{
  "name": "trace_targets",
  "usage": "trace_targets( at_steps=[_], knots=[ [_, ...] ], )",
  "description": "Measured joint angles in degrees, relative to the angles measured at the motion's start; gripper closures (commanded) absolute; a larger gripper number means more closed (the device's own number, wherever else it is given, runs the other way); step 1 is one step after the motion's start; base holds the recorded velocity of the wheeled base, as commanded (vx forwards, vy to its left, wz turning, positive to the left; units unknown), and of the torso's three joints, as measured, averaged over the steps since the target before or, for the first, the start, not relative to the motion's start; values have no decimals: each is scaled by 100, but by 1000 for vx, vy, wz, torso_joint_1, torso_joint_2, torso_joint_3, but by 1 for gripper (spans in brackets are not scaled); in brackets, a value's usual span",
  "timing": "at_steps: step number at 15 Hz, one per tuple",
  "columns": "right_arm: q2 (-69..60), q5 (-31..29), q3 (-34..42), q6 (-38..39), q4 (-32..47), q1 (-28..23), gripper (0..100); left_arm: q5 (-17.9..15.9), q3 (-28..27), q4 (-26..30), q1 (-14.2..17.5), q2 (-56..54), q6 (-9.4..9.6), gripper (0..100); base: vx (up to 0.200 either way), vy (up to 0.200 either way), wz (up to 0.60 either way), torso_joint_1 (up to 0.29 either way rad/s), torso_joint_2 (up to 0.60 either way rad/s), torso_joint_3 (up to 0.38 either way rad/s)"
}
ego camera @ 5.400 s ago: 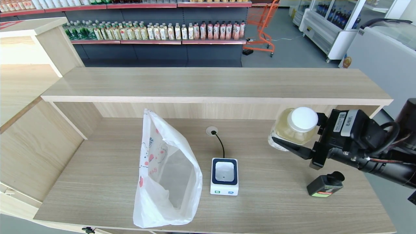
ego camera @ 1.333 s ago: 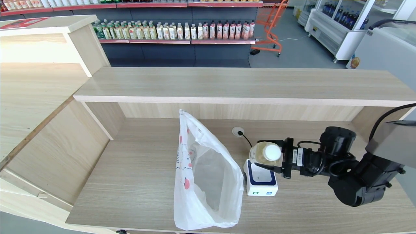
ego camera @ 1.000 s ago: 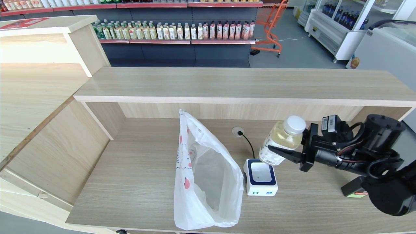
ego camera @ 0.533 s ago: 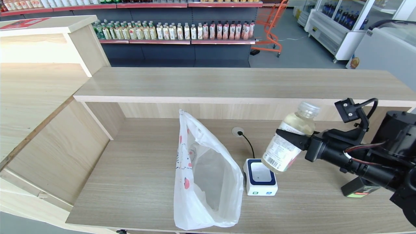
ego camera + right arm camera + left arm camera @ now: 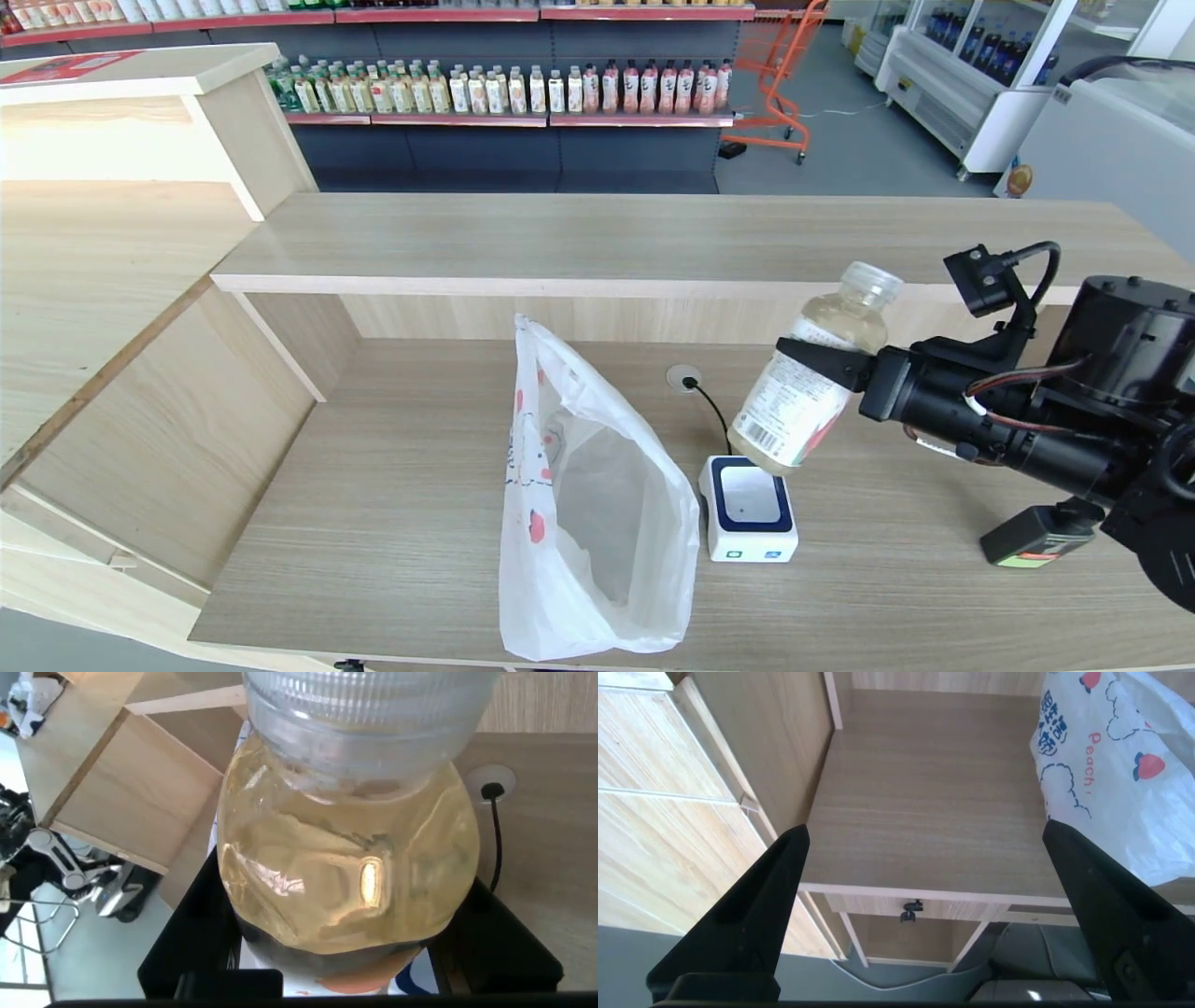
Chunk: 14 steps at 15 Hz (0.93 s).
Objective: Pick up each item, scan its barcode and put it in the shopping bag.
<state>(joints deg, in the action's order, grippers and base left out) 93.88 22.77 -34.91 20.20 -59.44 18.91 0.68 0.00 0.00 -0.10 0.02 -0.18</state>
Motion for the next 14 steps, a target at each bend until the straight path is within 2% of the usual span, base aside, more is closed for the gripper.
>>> trace_targets(
  at_steps=[2, 7, 14],
  knots=[
    [30, -2, -23, 202, -1, 138, 100, 0, 0, 0, 0, 0, -4, 0, -200, 0, 0, 7, 7, -2],
    [333, 7, -160, 563, -48, 444, 100, 0, 0, 0, 0, 0, 9, 0, 0, 0, 0, 0, 0, 0],
    [1334, -26, -594, 566, -102, 674, 100, 2, 0, 0, 0, 0, -13, 0, 0, 0, 0, 0, 0, 0]
  ],
)
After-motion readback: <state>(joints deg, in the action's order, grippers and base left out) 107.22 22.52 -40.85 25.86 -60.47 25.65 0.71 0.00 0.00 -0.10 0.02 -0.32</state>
